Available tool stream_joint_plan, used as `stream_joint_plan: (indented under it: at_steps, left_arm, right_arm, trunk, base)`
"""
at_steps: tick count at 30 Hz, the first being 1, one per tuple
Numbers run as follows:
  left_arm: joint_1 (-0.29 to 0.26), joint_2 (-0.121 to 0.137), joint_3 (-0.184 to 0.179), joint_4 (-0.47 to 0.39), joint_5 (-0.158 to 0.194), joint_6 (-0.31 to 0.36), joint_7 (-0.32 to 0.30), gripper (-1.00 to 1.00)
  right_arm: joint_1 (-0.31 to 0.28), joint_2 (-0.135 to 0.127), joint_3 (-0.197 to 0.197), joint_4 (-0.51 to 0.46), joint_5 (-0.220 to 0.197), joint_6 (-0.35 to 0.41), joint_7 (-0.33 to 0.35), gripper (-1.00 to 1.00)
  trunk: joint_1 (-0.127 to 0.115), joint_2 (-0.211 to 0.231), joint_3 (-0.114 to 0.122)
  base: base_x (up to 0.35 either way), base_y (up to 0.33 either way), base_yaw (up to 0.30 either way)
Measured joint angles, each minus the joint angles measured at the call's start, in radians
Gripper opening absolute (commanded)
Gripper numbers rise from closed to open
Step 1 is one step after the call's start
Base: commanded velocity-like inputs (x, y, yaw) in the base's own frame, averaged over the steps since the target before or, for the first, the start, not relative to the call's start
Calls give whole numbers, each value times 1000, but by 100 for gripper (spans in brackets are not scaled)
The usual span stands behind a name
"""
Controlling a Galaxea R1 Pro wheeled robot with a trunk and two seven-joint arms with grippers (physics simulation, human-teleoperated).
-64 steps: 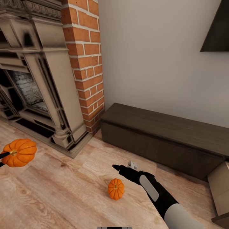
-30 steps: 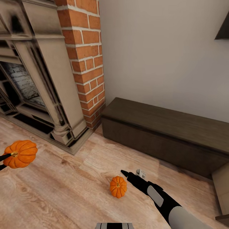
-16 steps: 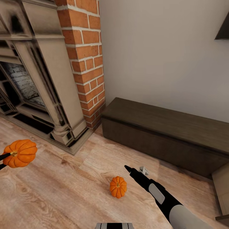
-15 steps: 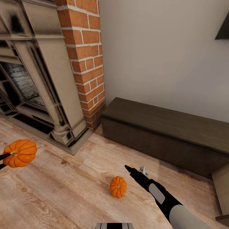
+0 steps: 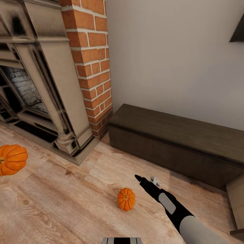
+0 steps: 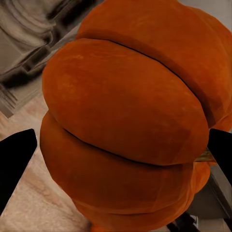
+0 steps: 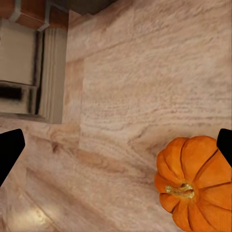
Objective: Place each of the two pumpkins and all three candles from the living room inside a cabinet in the living room (use any cabinet), then make sure every cabinet is closed, and position the cauldron so it is next to a table in the living room.
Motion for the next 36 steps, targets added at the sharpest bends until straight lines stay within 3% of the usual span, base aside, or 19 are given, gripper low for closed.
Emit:
stream_joint_plan:
  at_steps: [7,14,22,28,29,31,36]
  left_arm:
    - [2,37,30,40,-1,-1,8,-100]
    - [2,39,50,60,-4,0,5,-100]
    - [2,39,52,54,-8,1,0,-100]
    - [2,39,35,26,-8,4,-3,-100]
    - [2,38,34,-4,-7,5,-3,-100]
    - [3,37,30,-26,-9,7,-3,-100]
    - [3,38,27,-40,-10,9,-5,-100]
  right_arm:
    - [-25,-1,-19,13,-1,-28,-15,100]
    - [-29,-3,-55,10,5,-67,-13,100]
    - [-30,-6,-45,10,14,-51,-33,100]
    - [-35,-15,-44,-13,44,-17,-66,100]
    - [-35,-15,-43,-21,66,183,-215,100]
    - [-37,-15,-43,-31,90,208,-229,100]
    - [-39,-13,-41,-37,103,257,-235,100]
  trunk:
    - [0,0,0]
    - [0,0,0]
    - [0,0,0]
    - [0,0,0]
    - [0,0,0]
    - [0,0,0]
    - [2,-1,-15]
  base:
    - [0,0,0]
    - [0,0,0]
    - [0,0,0]
    - [0,0,0]
    - [0,0,0]
    - [0,0,0]
    - [0,0,0]
